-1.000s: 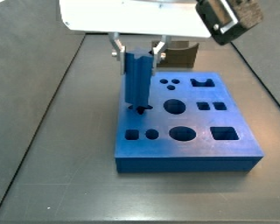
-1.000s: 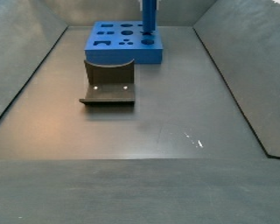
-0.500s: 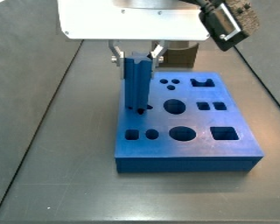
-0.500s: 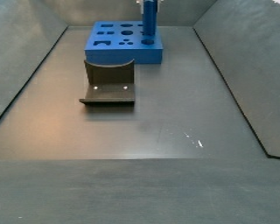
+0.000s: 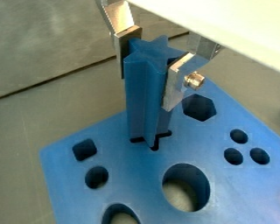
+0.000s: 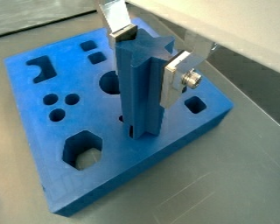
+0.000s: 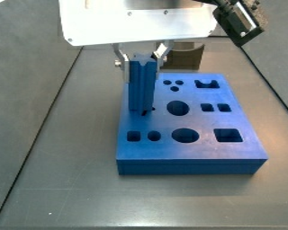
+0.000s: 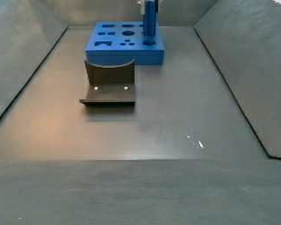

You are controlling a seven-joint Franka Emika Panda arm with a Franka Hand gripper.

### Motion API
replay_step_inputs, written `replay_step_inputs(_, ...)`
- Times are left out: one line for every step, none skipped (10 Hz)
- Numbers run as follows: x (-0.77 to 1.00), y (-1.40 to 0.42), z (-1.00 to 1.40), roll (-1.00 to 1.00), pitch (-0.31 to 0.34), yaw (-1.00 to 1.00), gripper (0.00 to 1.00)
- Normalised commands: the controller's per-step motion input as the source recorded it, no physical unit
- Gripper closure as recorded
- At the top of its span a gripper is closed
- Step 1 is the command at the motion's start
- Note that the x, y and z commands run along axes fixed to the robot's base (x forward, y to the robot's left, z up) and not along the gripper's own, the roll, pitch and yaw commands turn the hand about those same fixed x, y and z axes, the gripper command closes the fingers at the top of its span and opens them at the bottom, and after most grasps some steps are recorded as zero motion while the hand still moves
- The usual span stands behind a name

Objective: Insert the star object.

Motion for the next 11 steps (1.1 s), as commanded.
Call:
replay_step_inputs(0.09,0.00,-0.55,0.23,-0.010,0.50,1.00)
replay_step_inputs(0.07,0.00,-0.56,0.20,-0.009,0.43,1.00)
replay_step_inputs(0.05,0.00,-0.61,0.15,-0.006,0.30,1.00)
replay_step_inputs(0.00,0.00,-0.66,0.13,-0.037,0.19,1.00)
replay_step_inputs(0.01,-0.05,-0.61,0.07,-0.031,0.00,1.00)
replay_step_inputs(0.03,-0.05,-0.65,0.03,-0.057,-0.11,1.00)
replay_step_inputs(0.10,-0.01,-0.61,0.04,-0.001,-0.25,1.00)
replay_step_inputs(0.11,0.00,-0.59,0.04,0.000,-0.29,1.00)
replay_step_inputs(0.05,0.00,-0.61,0.03,0.000,-0.23,1.00)
replay_step_inputs(0.05,0.00,-0.64,0.03,0.000,-0.23,1.00)
replay_step_inputs(0.04,0.00,-0.68,0.02,0.000,-0.25,1.00)
